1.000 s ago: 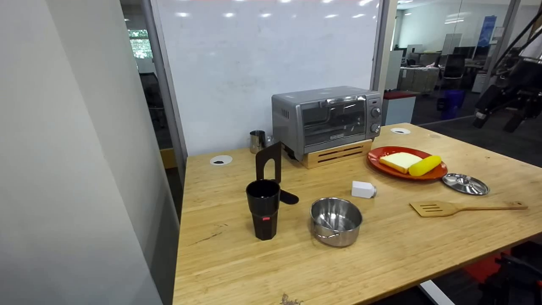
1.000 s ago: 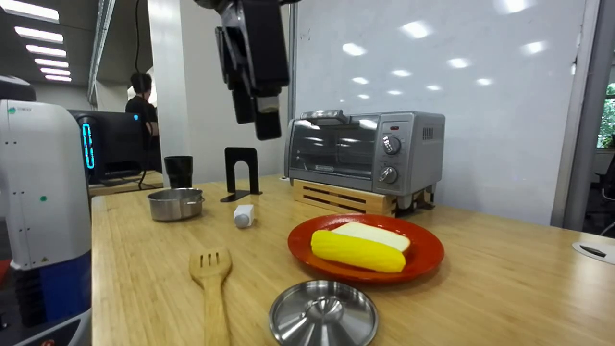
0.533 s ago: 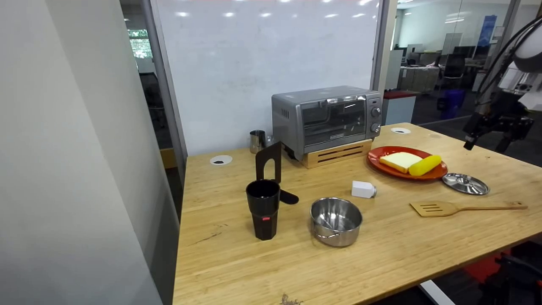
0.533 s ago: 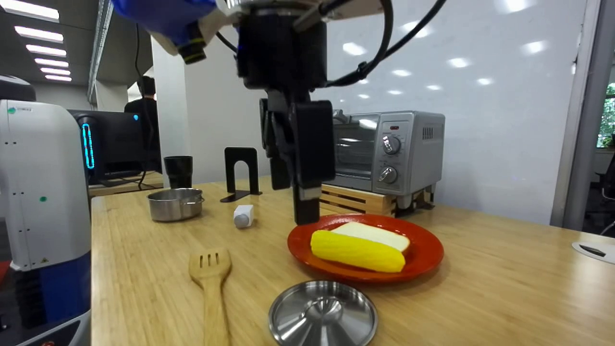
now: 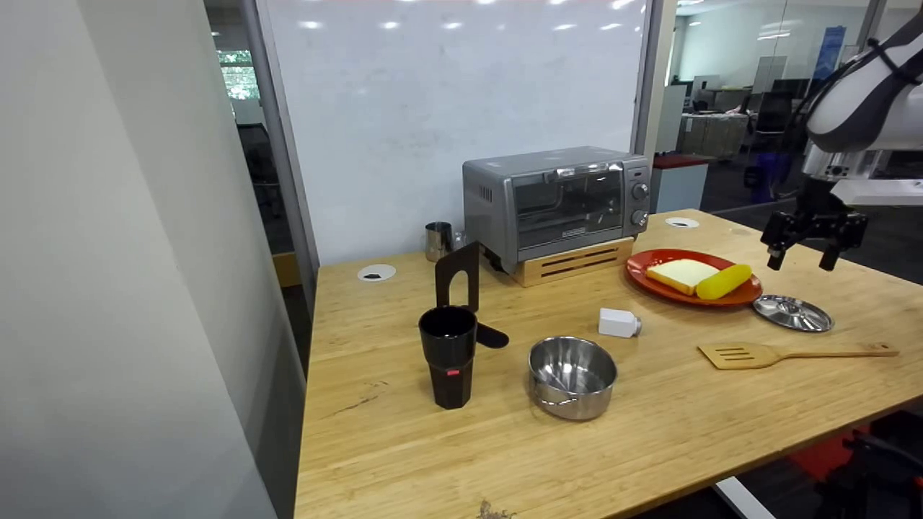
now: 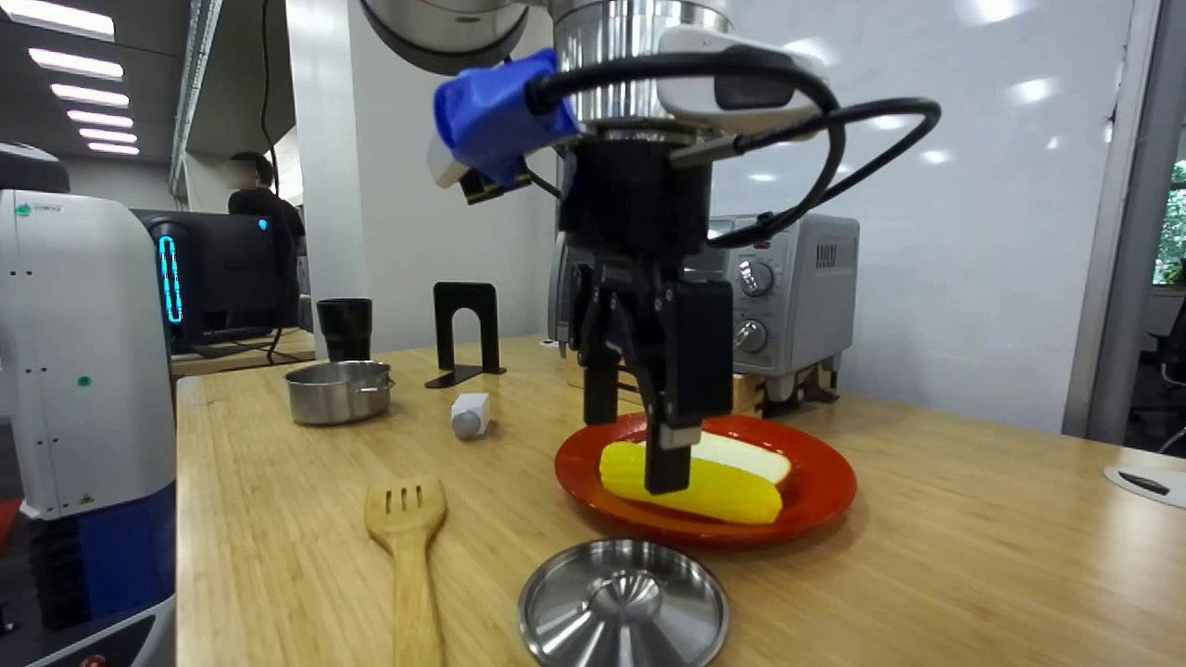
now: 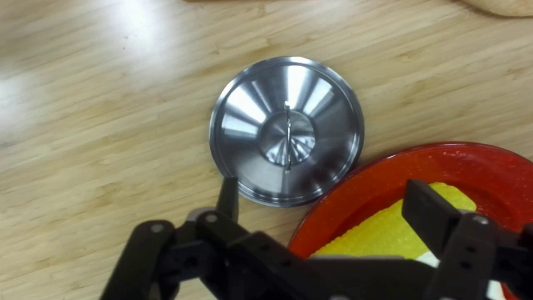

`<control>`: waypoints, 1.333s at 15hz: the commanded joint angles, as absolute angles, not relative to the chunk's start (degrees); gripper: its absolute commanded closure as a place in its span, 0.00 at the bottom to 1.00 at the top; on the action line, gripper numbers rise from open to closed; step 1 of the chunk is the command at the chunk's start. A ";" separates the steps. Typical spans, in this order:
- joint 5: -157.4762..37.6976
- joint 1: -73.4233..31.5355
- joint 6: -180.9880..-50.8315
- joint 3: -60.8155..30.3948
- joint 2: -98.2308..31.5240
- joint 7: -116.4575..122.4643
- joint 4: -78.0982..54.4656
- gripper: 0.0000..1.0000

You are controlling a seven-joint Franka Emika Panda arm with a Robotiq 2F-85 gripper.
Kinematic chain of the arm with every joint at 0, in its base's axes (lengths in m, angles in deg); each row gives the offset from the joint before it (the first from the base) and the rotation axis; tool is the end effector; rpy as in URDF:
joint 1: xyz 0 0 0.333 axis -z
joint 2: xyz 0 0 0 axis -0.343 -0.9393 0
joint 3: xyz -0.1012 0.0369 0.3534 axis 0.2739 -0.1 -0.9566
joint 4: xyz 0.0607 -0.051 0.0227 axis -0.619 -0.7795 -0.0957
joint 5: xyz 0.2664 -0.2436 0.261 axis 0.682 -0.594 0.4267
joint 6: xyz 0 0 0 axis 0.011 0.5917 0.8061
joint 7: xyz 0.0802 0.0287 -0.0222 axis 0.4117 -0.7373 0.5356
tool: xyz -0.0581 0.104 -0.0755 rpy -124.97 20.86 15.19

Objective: Pick the lid and cover the pot

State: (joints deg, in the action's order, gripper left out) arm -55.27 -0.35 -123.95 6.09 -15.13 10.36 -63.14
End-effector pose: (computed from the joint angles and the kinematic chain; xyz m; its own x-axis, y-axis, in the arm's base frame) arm 0.3509 -0.3486 0.2692 0.7247 -0.6890 0.0092 -0.6884 -0.7246 -0.0312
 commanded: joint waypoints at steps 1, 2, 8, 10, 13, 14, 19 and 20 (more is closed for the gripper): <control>-54.46 0.34 -122.32 4.66 -19.96 11.48 -59.90 0.00; -54.81 0.35 -122.52 4.44 -20.64 11.29 -59.80 0.00; -57.06 -0.07 -123.68 3.18 -22.08 9.74 -61.09 0.00; -58.01 -0.03 -124.04 3.06 -21.75 9.44 -61.95 0.00; -58.99 0.12 -124.98 3.15 -21.72 9.27 -62.87 0.00; -59.01 0.21 -125.36 3.19 -21.91 9.37 -63.20 0.00; -58.37 0.53 -126.21 3.29 -22.50 9.92 -64.55 0.00; -58.32 0.61 -126.21 3.34 -22.56 10.02 -64.69 0.00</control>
